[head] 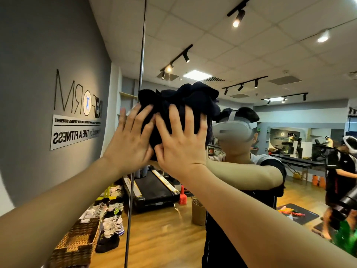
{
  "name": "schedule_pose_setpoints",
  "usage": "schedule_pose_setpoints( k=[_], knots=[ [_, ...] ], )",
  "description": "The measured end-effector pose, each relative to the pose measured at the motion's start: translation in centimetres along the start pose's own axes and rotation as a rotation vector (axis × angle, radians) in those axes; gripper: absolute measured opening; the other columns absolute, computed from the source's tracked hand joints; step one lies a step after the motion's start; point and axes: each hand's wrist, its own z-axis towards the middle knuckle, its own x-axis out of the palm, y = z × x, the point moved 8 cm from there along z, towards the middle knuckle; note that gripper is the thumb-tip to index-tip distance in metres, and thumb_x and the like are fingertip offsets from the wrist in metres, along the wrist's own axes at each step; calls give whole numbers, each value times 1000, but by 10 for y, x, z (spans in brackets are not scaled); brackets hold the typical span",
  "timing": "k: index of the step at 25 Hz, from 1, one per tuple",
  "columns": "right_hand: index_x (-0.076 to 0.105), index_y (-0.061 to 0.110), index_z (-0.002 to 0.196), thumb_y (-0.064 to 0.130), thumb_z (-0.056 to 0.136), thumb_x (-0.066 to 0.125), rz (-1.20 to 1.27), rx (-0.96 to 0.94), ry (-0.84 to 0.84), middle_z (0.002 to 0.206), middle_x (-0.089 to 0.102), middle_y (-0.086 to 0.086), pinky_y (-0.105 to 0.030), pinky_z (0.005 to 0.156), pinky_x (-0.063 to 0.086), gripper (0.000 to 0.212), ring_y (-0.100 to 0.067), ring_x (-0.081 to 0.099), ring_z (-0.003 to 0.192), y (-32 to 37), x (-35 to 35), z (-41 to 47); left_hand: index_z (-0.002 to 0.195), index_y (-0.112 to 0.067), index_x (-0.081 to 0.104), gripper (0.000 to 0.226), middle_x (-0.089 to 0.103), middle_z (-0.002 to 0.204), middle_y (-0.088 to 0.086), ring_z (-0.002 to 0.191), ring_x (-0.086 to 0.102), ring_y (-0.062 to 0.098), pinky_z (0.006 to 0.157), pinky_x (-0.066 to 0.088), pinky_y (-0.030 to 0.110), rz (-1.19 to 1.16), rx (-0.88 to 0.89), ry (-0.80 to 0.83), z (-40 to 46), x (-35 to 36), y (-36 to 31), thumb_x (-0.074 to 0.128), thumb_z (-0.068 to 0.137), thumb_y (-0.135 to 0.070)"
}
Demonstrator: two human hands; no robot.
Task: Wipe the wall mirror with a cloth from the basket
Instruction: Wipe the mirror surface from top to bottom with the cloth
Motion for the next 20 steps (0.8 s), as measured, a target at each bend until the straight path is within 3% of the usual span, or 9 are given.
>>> schedule_pose_setpoints(
  k=[14,20],
  knots=[
    [49,25,148,46,86,53,-34,3,-50,153,43,-14,-64,116,19,66,-41,28,141,45,14,8,152,-2,28,73,23,160,25,152,15,44,119,17,67,-206,-21,-19,-30,21,40,51,88,-30],
    [52,28,148,44,83,55,-62,37,-69,152,41,-12,-63,112,25,68,-40,35,136,61,18,-34,150,-2,28,70,23,159,24,150,18,48,120,18,66,-257,22,-42,-66,27,23,46,90,-33]
  ],
)
